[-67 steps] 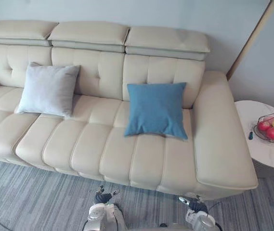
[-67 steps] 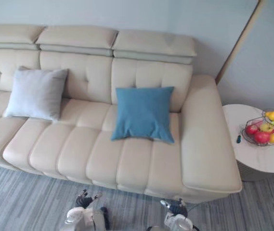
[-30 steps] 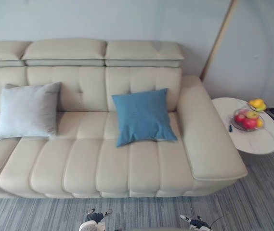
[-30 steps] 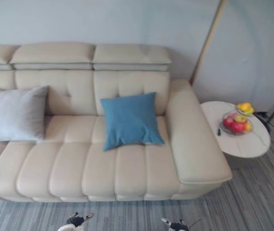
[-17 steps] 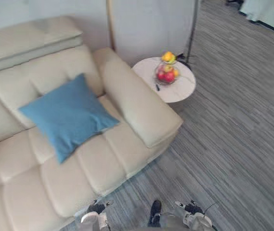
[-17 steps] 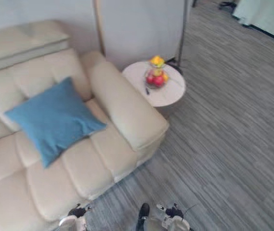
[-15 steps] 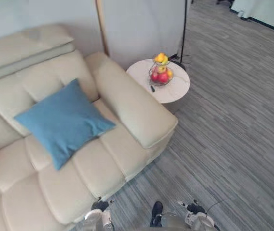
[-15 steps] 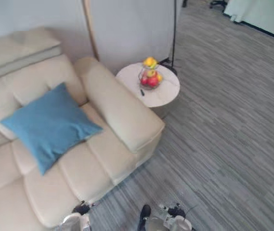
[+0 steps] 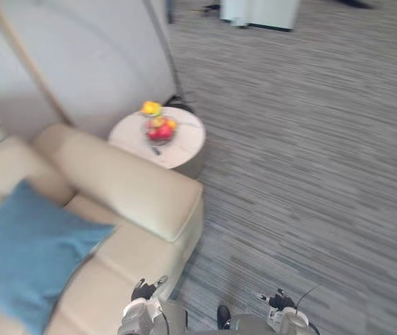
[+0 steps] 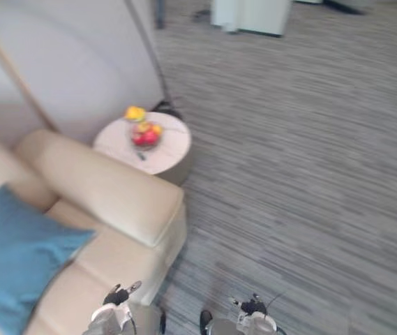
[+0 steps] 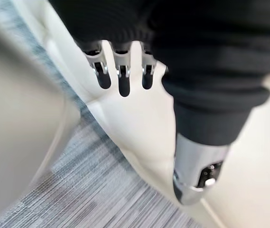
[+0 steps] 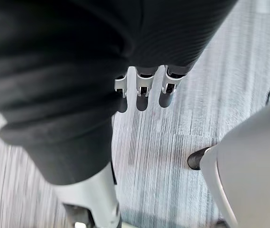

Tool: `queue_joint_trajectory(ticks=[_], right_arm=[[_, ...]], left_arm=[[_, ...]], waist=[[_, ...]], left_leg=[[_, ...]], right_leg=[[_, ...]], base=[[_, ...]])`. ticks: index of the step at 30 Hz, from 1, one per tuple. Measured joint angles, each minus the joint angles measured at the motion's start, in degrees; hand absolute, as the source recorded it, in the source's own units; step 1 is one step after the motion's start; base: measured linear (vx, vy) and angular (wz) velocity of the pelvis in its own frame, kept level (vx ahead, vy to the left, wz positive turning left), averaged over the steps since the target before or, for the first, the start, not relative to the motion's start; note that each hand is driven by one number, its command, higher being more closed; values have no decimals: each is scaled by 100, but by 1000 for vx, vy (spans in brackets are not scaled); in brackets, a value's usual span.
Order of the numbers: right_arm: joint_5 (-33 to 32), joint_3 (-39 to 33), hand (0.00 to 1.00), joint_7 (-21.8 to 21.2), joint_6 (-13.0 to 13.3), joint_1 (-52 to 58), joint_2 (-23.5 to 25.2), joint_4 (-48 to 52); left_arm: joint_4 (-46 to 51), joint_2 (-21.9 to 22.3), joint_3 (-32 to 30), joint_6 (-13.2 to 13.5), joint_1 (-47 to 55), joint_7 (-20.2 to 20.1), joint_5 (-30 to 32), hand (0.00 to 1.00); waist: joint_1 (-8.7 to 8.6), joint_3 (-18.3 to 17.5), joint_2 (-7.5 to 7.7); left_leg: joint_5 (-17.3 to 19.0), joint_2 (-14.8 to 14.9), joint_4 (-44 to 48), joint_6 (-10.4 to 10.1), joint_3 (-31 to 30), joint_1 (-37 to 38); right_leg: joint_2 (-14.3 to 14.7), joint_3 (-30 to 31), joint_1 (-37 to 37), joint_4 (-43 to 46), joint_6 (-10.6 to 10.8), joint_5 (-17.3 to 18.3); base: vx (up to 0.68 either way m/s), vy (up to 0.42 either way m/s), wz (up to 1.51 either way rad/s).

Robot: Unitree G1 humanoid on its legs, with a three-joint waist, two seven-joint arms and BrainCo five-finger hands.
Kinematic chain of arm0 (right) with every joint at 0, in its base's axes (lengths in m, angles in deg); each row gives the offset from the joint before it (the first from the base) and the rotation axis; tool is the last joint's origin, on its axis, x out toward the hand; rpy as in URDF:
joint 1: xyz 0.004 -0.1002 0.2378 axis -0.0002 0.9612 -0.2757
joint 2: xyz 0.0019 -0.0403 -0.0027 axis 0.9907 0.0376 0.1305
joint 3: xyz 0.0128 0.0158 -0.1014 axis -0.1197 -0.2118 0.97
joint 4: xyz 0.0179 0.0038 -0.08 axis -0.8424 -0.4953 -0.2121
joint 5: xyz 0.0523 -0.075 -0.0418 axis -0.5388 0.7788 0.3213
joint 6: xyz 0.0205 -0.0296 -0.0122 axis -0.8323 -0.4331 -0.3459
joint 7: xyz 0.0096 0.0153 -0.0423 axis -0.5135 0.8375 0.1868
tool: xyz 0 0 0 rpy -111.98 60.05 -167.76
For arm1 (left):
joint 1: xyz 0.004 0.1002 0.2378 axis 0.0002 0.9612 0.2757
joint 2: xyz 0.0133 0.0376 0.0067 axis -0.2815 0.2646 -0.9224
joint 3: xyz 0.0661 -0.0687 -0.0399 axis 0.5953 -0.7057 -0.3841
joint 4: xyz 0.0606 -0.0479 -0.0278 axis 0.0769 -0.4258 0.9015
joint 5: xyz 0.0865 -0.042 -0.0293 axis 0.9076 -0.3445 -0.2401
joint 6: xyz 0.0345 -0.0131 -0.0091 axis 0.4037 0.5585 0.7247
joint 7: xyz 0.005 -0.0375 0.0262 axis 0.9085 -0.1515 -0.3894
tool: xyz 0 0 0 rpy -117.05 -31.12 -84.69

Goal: Pick up cushions and gather them together orderly.

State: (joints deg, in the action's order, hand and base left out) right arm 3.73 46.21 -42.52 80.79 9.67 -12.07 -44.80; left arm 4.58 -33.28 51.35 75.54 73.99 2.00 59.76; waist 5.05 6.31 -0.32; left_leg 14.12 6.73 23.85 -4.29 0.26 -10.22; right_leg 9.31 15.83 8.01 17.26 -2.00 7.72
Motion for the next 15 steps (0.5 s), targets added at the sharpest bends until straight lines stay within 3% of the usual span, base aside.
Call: queue_joint_trajectory(ticks=[1, 2, 5, 6, 8, 10, 11, 12, 15], right_arm=[[-23, -3, 0, -10, 12, 146, 4, -11], [-29, -19, 0, -15, 8, 231, -3, -13], [-28, -40, 0, -44, 7, 246, -25, -13], [-28, -82, 0, -55, 7, 211, -19, -13], [-20, -234, 0, -60, 7, 150, 22, -7], [-15, -383, 0, -53, 16, 94, 11, -14], [-15, -434, 0, -53, 14, 86, 6, -16], [-16, -545, 0, -52, 23, 46, -33, -44], [-28, -729, 0, -51, 15, 2, -36, -178]], left_arm=[[-30, -55, 12, 4, 6, -4, 4, 0], [-20, -74, 50, 5, 17, -2, 4, 0], [-8, -84, 71, 11, 36, 4, 3, 0], [-9, -94, 116, 8, 43, 15, -2, 0], [-32, -108, 439, 6, -7, 36, -35, 0], [-153, -103, 701, -3, -32, 33, -35, 0], [-166, -112, 754, -4, -38, 33, -35, 0], [-234, -86, 922, 2, -67, 25, -34, 0], [-284, -31, 1033, -9, -123, 18, -29, 0]], waist=[[-17, -81, 171], [-28, -126, 239], [37, -136, 241], [43, -137, 218], [52, -154, 166], [29, -163, 85], [29, -158, 50], [23, -161, -80], [-92, -144, -124]], left_leg=[[-28, -52, -237, 54, 307, 142], [-74, -81, -366, 87, 589, 252], [-89, -95, -621, 117, 1209, 506], [-90, -84, -718, 120, 1522, 649], [-91, 1, -959, 119, 2054, 885], [-116, 91, -1134, 71, 2308, 1097], [-136, 110, -1195, 36, 2362, 1161], [-190, 158, -1374, -52, 2455, 1293], [-392, 163, -1543, -220, 2445, 1539]], right_leg=[[-89, 179, 63, 101, 108, 67], [-194, 138, 188, 254, 170, 122], [-543, -715, 537, 738, 366, 261], [-848, -1542, 596, 671, 383, 283], [-1245, -3122, 561, 222, 92, 252], [-1206, -3550, 431, -48, -77, 92], [-1173, -3596, 411, -96, -92, 70], [-1089, -3670, 360, -151, -83, 27], [-966, -3542, 223, -179, -88, 23]], base=[[210, 138, -77], [243, 165, -87], [167, 102, -107], [197, 20, -111], [210, -68, -122], [158, -115, -79], [138, -127, -78], [214, -180, -62], [176, -142, -37]])
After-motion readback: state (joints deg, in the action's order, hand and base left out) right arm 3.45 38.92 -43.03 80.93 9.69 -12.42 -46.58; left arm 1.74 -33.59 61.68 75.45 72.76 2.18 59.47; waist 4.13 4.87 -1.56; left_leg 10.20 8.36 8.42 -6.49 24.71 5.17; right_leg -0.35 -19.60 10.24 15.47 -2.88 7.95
